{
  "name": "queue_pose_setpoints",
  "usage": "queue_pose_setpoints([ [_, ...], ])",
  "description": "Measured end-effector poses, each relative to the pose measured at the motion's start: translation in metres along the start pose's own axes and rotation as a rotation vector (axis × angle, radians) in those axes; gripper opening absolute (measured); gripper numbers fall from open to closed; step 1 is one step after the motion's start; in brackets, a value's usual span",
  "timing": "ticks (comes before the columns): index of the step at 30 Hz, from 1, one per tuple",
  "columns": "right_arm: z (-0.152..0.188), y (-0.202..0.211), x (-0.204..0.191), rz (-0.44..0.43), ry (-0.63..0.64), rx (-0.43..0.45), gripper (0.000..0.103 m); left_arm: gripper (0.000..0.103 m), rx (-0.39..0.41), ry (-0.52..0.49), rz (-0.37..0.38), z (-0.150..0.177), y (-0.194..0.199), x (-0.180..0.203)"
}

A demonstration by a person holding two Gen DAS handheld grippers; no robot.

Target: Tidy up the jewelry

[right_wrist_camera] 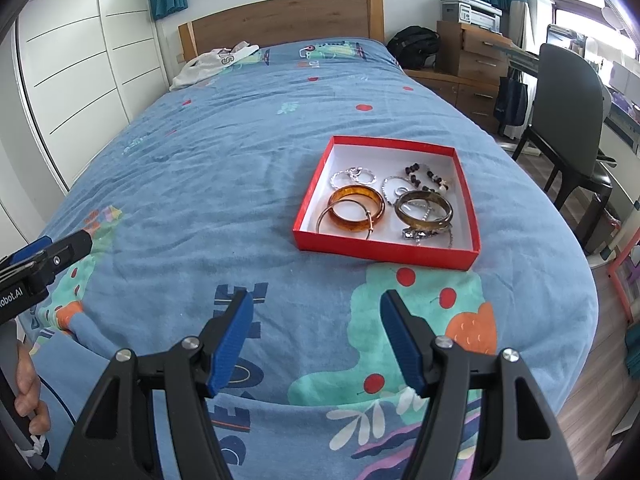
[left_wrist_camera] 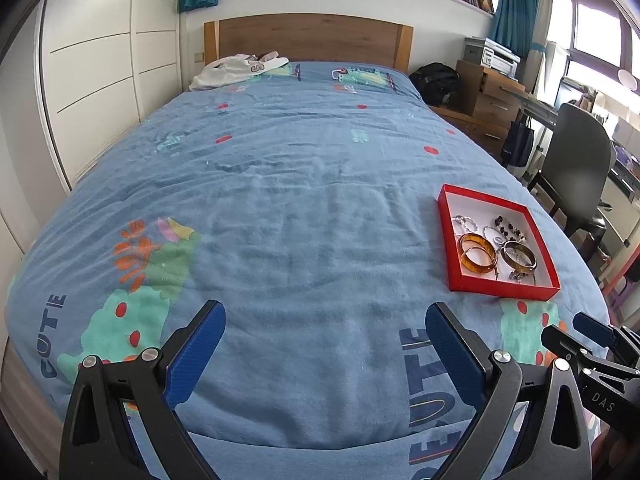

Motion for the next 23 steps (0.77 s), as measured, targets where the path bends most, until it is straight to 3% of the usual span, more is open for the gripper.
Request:
queue_pose_setpoints([
  [23,0.003,-0.003,0.011,0.011,-0.027,0.003,0.065,0.099,-0.024,0.000,-0.002,0.005,-0.012,0.001],
])
Point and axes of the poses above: each gripper's, at about its wrist camera, not at the fingertips, and y roughly against the way its jaws point, x to its right, z to its underside, the point moved 1 cm from there along -y, roughly the way its jaws point, and after that the axes turned 10 degrees about -x, right-handed, at the moved point
